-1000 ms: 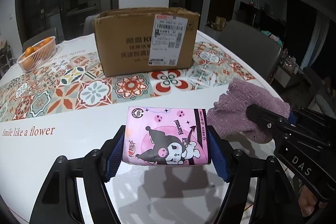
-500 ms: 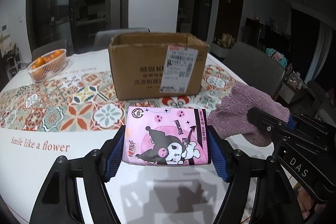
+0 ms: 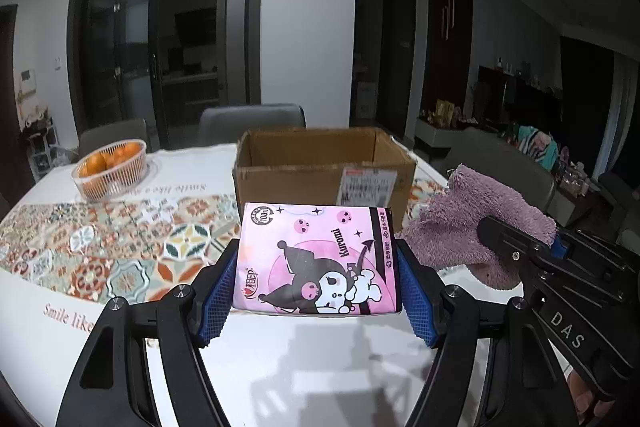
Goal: Organize soft objects
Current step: 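Carry the tissue pack and towel over the box with both tools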
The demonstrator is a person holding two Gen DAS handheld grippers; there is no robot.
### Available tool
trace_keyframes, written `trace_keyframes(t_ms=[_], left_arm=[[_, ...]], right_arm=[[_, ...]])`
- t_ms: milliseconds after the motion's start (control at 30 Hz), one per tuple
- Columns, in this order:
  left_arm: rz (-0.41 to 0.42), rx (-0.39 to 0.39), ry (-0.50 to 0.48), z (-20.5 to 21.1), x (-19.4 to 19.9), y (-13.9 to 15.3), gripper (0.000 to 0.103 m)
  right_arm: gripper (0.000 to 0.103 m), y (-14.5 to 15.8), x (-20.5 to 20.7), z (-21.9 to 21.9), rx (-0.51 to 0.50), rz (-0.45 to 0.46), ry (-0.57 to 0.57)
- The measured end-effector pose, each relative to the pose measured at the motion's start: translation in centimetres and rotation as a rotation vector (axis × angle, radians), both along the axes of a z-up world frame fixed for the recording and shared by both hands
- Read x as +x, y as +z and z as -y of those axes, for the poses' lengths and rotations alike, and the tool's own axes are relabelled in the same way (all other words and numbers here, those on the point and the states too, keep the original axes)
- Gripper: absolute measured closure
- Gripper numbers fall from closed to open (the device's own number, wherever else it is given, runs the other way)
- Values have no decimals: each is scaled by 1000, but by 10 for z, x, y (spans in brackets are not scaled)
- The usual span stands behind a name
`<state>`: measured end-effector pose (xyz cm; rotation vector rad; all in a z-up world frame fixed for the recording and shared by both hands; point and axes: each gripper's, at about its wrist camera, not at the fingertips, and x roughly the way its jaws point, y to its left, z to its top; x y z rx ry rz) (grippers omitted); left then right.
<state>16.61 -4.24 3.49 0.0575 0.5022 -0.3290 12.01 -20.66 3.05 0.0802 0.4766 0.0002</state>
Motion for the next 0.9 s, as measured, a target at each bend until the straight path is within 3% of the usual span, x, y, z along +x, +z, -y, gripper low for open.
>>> trace_keyframes(t_ms=[900], left_arm=[[123, 5, 15, 7, 70, 39, 31]], right_arm=[[84, 45, 58, 6, -30, 154, 4]])
